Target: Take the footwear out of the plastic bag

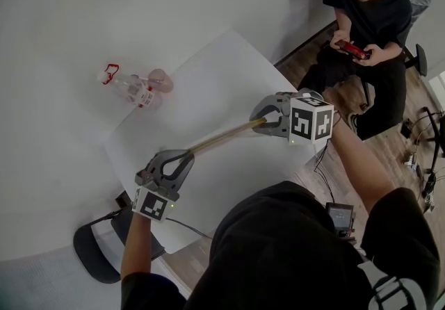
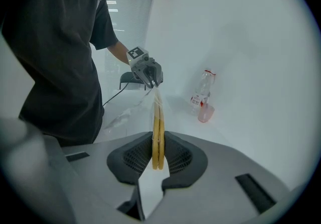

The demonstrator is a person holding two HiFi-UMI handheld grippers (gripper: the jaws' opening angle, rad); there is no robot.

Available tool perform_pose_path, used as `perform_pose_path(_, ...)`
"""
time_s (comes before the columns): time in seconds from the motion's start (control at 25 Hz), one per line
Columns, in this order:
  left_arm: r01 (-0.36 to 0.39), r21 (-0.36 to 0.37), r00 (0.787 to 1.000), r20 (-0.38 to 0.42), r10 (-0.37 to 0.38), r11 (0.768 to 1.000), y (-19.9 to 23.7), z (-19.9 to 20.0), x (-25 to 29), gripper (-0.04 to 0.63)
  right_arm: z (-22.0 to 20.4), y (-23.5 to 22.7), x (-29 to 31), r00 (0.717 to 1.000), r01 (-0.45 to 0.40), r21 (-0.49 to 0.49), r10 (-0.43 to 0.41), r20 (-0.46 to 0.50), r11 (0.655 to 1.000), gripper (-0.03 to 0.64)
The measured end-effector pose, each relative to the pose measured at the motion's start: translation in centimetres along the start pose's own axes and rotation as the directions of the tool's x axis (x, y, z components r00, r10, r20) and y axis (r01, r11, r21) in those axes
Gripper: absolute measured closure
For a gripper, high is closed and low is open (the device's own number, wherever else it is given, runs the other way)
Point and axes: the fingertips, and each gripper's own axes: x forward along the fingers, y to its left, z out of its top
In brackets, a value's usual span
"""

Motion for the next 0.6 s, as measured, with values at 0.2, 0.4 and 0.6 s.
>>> perform_pose_path(0.2, 0.007, -0.017, 0.999, -0.041, -0.007, 1.000, -0.3, -1.0, 0.8, 0.540, 0.6, -0.3, -2.0, 0.998, 0.045, -0.057, -0.047, -0.035, 0.997, 0.549)
perform_pose_path(0.4, 0.005, -0.024, 0.998, -0.068, -0.006, 1.000, -0.5, -1.6, 0.5, 0.551, 0.5, -0.3, -3.2, 0.997, 0.067, -0.063, -0.069, -0.034, 0.996, 0.549)
perform_pose_path(0.6, 0.007, -0.050, 0.995, -0.095, -0.011, 0.999, -1.0, -3.4, 0.4, 0.561, 0.1, 0.0, -4.8, 0.994, 0.089, -0.062, -0.093, -0.065, 0.994, 0.549)
